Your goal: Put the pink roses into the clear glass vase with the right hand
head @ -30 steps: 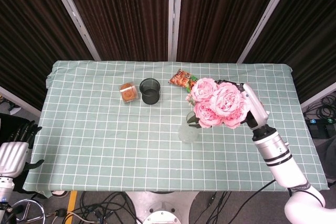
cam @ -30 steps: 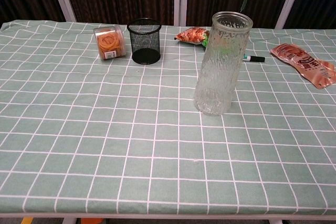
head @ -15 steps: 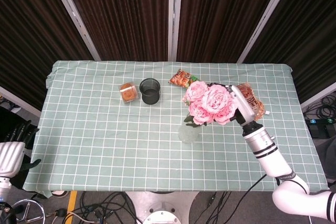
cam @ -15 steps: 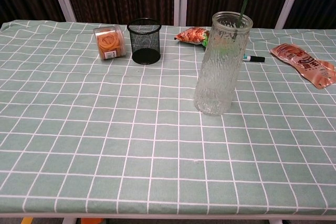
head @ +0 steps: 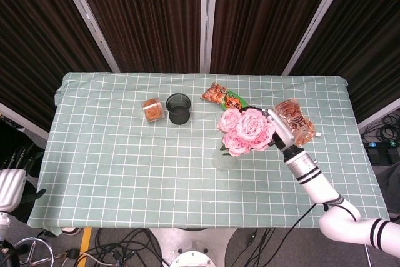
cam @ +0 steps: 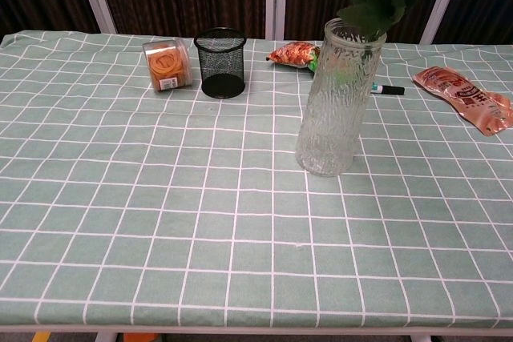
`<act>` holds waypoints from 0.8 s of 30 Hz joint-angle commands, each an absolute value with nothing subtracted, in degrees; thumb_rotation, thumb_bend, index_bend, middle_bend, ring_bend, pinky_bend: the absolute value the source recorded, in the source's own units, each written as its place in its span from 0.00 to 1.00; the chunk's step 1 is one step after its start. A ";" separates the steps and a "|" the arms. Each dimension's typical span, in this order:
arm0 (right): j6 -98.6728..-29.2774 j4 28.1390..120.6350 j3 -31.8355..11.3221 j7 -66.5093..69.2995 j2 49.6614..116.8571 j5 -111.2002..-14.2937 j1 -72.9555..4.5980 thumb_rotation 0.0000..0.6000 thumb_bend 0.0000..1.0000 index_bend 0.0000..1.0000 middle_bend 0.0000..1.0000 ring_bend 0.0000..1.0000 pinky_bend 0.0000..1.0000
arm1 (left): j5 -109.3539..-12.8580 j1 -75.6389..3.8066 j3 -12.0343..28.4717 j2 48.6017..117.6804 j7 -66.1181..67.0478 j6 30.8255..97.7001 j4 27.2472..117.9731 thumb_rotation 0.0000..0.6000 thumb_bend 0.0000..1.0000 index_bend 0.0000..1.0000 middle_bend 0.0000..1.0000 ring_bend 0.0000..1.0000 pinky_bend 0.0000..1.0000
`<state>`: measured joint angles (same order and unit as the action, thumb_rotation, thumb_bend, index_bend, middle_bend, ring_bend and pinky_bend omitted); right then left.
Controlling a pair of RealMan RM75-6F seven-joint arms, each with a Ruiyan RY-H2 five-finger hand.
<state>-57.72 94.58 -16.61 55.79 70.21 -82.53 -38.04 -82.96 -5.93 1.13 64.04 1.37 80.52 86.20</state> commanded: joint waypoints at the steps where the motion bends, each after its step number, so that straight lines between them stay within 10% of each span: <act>1: -56.38 92.29 -14.94 59.05 70.29 -85.15 -38.87 1.00 0.00 0.36 0.33 0.17 0.26 | -82.98 -5.88 1.16 64.03 1.24 80.55 86.09 1.00 0.08 0.17 0.01 0.00 0.19; 8: -55.30 90.33 -11.51 62.08 67.81 -90.36 -39.97 1.00 0.00 0.01 0.06 0.00 0.04 | -82.99 -5.90 0.87 63.94 1.51 80.02 86.25 1.00 0.08 0.17 0.01 0.00 0.19; 24: -61.60 97.91 -6.01 14.20 55.79 -84.23 -30.52 1.00 0.00 0.00 0.00 0.00 0.00 | -83.39 -6.05 0.79 64.38 1.98 79.93 86.49 1.00 0.08 0.17 0.01 0.00 0.19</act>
